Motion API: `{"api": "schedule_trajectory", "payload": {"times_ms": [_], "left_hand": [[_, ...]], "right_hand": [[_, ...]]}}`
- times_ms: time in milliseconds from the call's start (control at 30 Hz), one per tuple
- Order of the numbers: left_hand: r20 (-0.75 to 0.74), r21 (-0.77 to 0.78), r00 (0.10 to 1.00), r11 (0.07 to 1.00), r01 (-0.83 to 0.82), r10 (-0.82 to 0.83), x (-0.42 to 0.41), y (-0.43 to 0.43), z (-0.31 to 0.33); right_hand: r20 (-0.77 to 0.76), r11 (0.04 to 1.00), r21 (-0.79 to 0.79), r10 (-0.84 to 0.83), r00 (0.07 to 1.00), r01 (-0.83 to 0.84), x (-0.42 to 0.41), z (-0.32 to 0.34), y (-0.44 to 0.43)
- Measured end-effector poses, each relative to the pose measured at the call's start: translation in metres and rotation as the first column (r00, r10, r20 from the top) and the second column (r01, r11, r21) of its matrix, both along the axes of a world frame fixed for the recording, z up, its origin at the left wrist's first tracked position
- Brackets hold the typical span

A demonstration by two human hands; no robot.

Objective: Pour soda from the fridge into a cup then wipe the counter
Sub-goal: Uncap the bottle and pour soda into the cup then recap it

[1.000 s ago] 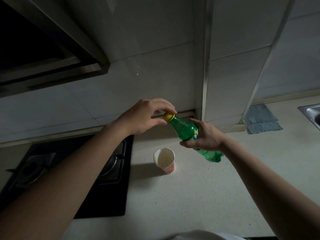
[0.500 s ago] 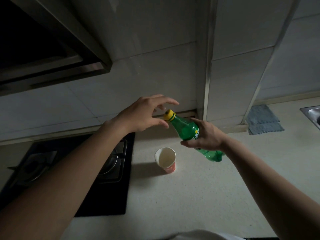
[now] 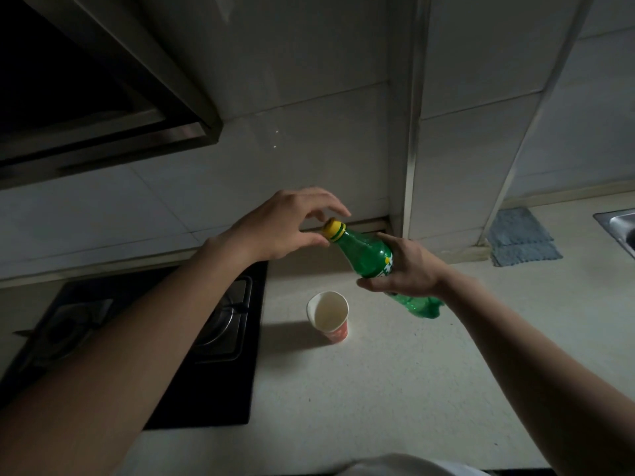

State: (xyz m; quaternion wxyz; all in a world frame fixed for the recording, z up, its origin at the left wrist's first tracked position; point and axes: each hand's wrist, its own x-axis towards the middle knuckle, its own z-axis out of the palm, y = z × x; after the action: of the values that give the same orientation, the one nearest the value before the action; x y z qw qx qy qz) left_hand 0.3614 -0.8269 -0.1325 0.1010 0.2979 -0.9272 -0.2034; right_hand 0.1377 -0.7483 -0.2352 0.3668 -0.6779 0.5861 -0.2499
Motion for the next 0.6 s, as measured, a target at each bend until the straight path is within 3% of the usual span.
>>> {"api": "schedule_trajectory", "payload": {"times_ms": [600], "left_hand": [[0.039,-0.018,0.997,0.998,-0.062,0.063,0.0,-0.001,-0.003]], "right_hand": [[-0.045,0.999,-0.048,-0.009,0.999,0.007,-0.004,-0.008,-0.007]]}}
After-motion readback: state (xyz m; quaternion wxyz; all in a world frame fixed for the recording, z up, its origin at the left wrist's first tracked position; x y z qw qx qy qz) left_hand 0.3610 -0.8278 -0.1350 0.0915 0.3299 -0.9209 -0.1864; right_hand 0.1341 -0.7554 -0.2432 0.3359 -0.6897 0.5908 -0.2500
